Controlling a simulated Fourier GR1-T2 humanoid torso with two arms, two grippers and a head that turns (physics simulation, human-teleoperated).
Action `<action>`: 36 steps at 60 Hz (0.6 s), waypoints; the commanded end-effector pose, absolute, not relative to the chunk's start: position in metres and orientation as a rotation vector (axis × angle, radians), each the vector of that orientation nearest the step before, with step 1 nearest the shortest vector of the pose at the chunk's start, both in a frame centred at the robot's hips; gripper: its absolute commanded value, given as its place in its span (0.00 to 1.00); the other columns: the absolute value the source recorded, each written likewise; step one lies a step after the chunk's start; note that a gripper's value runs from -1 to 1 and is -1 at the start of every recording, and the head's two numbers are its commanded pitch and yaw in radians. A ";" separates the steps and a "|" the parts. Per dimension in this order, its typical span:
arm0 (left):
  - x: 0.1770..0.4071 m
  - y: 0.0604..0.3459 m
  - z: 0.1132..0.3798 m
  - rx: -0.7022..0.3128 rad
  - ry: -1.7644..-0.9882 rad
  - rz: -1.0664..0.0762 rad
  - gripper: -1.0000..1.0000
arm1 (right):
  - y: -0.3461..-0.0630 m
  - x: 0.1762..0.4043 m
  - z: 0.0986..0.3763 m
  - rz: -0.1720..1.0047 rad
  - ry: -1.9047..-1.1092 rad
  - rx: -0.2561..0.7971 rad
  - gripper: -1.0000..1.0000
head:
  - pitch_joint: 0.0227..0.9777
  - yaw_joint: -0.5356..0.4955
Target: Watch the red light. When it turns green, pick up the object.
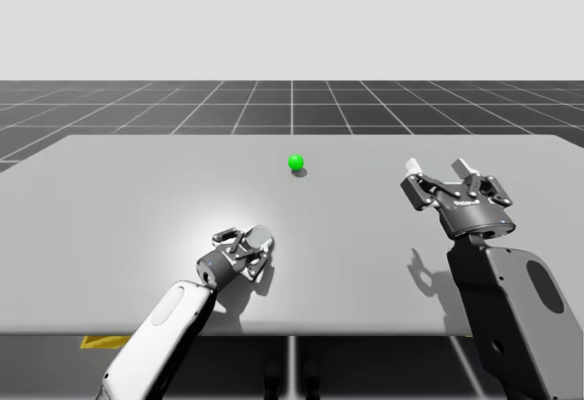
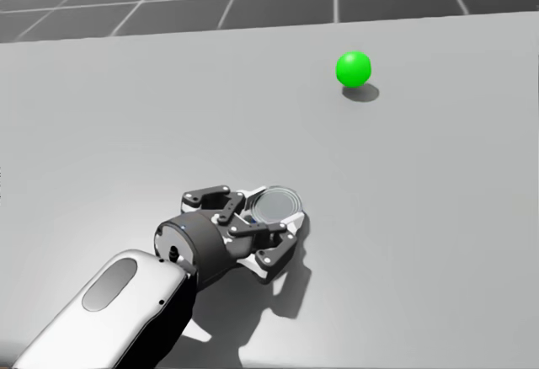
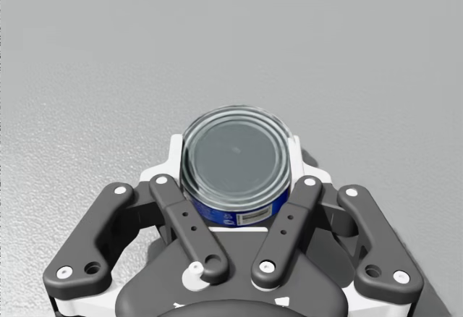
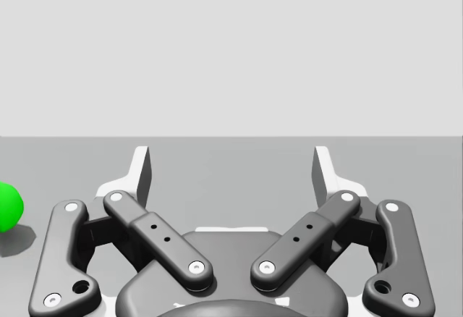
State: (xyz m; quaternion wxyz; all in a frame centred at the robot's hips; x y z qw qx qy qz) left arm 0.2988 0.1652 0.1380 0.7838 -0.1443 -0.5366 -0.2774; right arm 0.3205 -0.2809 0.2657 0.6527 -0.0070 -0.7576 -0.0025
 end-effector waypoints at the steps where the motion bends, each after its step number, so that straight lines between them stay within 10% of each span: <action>1: 0.292 0.165 0.128 -0.369 -1.102 -0.675 0.98 | -0.282 0.320 0.267 -0.010 -1.723 -0.015 0.00 | 0.69 0.68; 22: 0.292 0.165 0.129 -0.377 -1.108 -0.664 0.99 | -0.281 0.317 0.266 -0.010 -1.721 -0.018 0.00 | 0.46 0.69; 36: 0.293 0.163 0.185 -0.452 -1.198 -0.621 1.00 | -0.280 0.316 0.266 -0.011 -1.722 -0.024 0.00 | 0.44 0.69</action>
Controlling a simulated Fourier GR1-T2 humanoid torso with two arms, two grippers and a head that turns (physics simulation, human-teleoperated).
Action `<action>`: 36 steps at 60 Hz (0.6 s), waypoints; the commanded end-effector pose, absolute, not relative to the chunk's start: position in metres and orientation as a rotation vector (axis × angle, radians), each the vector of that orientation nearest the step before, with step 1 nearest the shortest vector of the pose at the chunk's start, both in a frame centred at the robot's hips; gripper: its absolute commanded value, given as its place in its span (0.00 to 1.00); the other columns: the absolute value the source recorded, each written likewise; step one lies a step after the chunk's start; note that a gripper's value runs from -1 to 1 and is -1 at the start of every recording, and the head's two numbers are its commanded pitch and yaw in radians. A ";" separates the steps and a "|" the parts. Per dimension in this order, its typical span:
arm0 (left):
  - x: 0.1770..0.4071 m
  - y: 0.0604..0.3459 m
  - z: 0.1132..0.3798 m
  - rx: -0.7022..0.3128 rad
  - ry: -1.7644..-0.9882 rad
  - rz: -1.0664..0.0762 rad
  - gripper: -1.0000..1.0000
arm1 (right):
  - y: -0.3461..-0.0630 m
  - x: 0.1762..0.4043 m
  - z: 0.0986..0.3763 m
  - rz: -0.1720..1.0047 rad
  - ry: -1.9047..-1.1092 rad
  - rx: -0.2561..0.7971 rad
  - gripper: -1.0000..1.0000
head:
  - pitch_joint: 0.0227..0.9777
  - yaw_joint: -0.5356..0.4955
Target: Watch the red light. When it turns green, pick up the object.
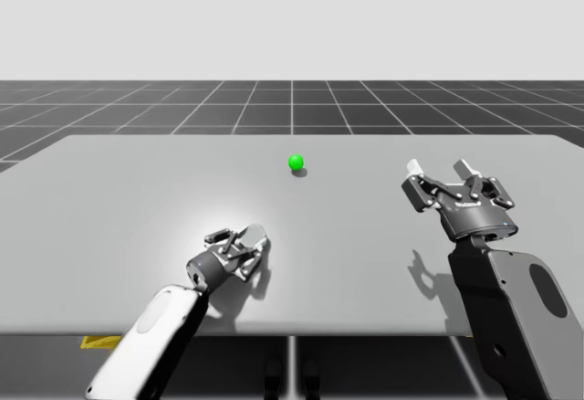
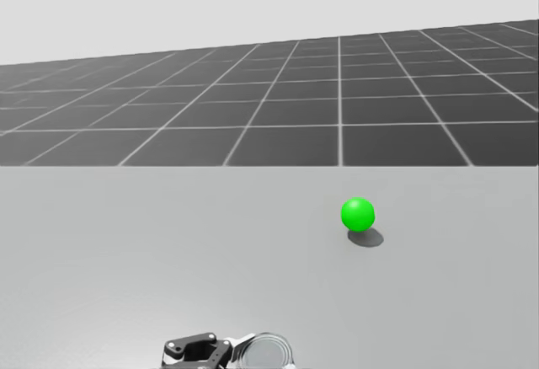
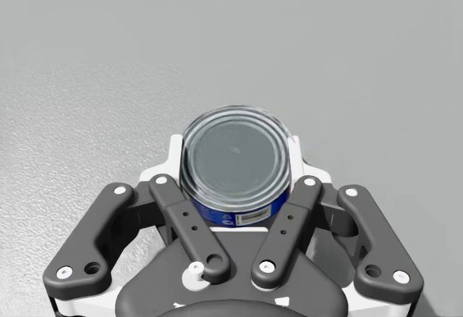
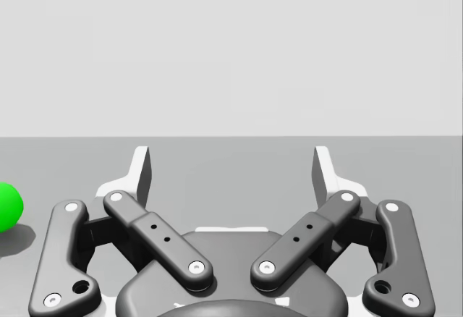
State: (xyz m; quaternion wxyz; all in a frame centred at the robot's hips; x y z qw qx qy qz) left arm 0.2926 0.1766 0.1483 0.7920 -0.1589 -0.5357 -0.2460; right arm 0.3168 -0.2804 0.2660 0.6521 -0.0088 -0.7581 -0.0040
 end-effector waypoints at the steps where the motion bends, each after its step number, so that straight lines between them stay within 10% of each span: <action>1: 0.293 0.162 0.188 -0.451 -1.204 -0.626 1.00 | -0.280 0.316 0.266 -0.012 -1.722 -0.025 0.00 | 0.44 0.69; 36: 0.308 0.165 0.324 -0.396 -1.467 -0.671 1.00 | -0.283 0.317 0.268 -0.022 -1.728 -0.033 0.00 | 0.41 0.70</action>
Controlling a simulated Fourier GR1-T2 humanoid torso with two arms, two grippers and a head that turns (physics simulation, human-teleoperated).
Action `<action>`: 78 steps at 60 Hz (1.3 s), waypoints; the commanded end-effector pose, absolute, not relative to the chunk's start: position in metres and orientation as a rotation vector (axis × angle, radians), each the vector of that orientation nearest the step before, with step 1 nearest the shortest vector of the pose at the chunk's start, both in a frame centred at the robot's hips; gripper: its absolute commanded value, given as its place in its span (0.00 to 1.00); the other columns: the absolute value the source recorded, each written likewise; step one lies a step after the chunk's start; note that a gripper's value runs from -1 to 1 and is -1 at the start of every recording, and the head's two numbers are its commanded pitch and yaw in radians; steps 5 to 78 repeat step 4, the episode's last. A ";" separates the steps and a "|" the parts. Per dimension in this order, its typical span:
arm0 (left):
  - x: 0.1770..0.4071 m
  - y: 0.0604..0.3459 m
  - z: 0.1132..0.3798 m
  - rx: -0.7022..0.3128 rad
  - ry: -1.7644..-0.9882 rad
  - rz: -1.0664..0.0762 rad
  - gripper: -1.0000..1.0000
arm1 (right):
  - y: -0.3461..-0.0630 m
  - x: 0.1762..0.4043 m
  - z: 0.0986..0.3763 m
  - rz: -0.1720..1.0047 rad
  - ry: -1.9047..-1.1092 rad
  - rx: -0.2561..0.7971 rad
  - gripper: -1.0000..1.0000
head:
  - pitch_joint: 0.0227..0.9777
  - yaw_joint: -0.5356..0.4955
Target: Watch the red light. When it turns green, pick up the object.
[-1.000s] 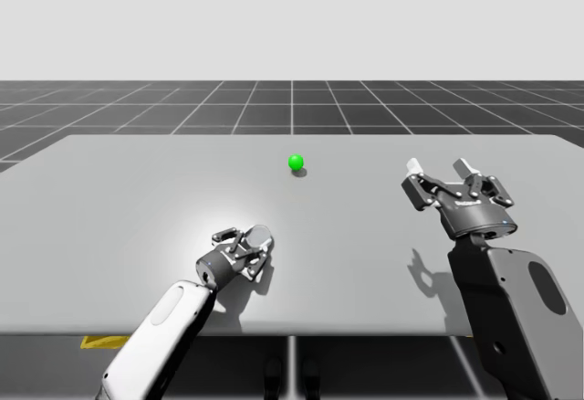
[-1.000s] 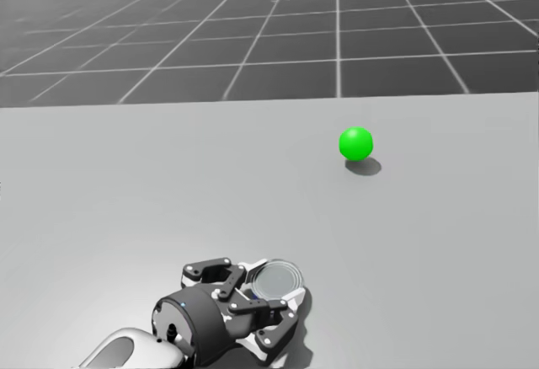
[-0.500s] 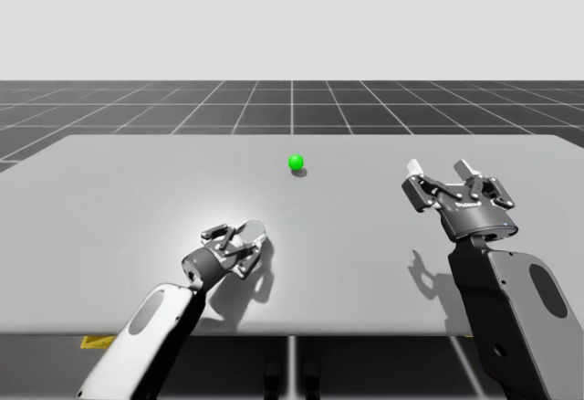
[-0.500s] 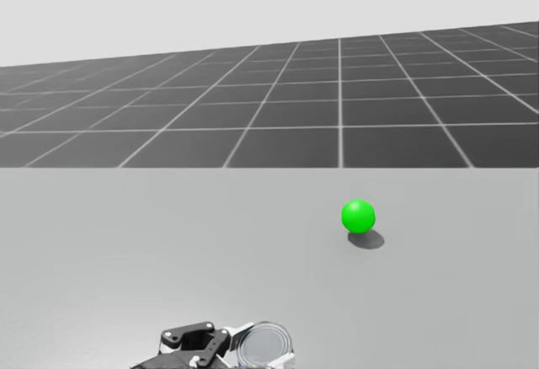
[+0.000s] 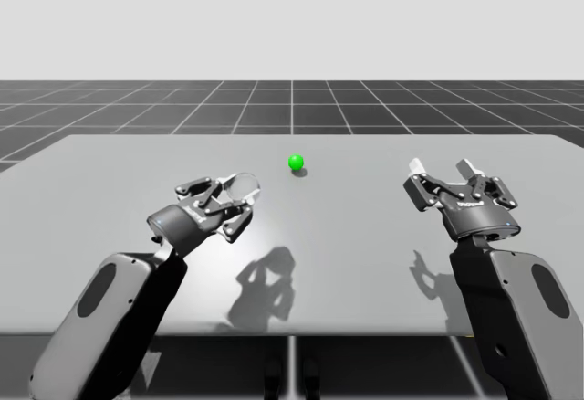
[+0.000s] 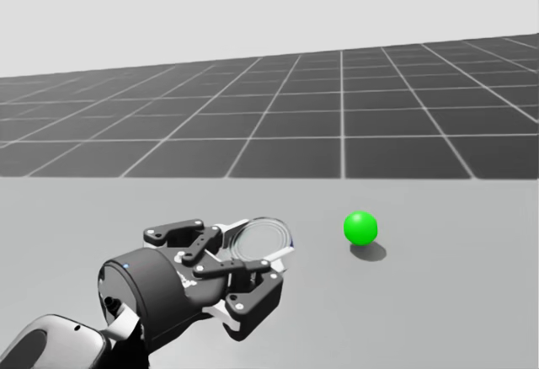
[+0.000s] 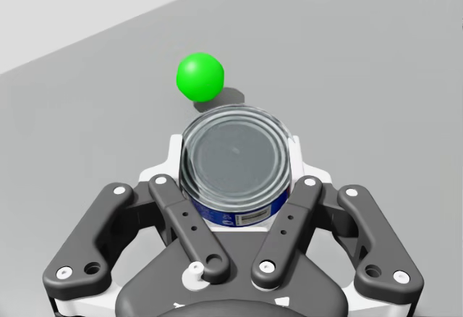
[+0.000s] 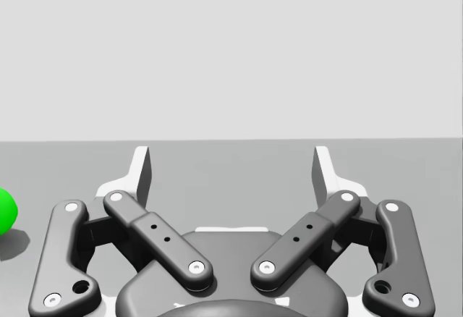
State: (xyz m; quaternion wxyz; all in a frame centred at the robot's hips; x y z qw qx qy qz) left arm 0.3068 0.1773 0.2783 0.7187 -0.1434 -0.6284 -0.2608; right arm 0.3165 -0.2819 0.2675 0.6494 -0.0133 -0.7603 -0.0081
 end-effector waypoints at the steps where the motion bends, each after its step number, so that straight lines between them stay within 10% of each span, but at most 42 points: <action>1: 0.308 0.165 0.327 -0.397 -1.473 -0.670 1.00 | -0.283 0.317 0.268 -0.022 -1.728 -0.033 0.00 | 0.41 0.70; 78: 0.308 0.163 0.337 -0.396 -1.497 -0.663 1.00 | -0.283 0.316 0.268 -0.020 -1.727 -0.031 0.00 | 0.41 0.70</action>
